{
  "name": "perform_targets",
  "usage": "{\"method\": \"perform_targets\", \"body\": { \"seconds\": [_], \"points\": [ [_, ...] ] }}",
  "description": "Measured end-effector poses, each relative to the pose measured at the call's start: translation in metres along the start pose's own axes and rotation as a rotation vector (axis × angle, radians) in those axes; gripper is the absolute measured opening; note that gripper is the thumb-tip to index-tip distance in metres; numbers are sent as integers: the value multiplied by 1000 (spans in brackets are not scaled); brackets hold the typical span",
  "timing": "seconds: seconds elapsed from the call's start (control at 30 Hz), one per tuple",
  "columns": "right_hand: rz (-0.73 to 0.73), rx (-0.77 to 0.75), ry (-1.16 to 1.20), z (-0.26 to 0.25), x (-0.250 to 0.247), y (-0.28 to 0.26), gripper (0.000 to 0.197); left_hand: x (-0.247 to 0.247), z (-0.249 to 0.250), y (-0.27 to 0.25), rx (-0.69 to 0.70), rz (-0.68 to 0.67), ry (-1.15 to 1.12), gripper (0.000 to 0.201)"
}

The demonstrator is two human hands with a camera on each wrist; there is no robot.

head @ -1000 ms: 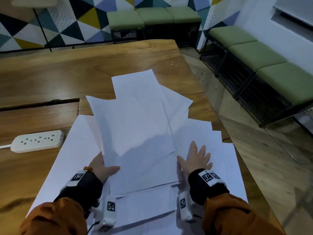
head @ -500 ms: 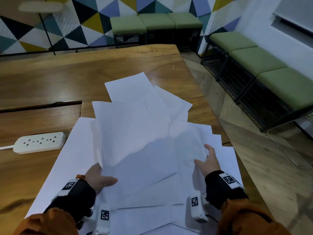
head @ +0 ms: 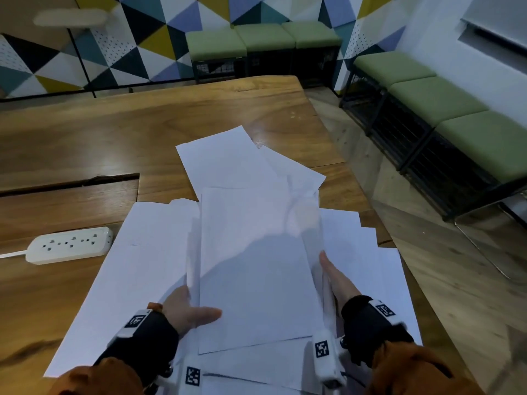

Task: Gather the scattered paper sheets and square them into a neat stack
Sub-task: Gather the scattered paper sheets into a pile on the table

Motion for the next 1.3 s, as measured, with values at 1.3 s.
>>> {"method": "perform_targets", "body": {
  "seconds": [1.3],
  "points": [
    [-307,-50,-110,23,-7,21,66,-27,174,183,121,531,556,17]
  ]
}}
Point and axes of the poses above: each hand's wrist, its own y-axis towards the middle knuckle, its own x-axis out of the palm, z = x × y, the point moved 9 cm from there along y, towards the middle knuckle, and after that the axes turned 10 degrees about z, right-handed, at the moved point
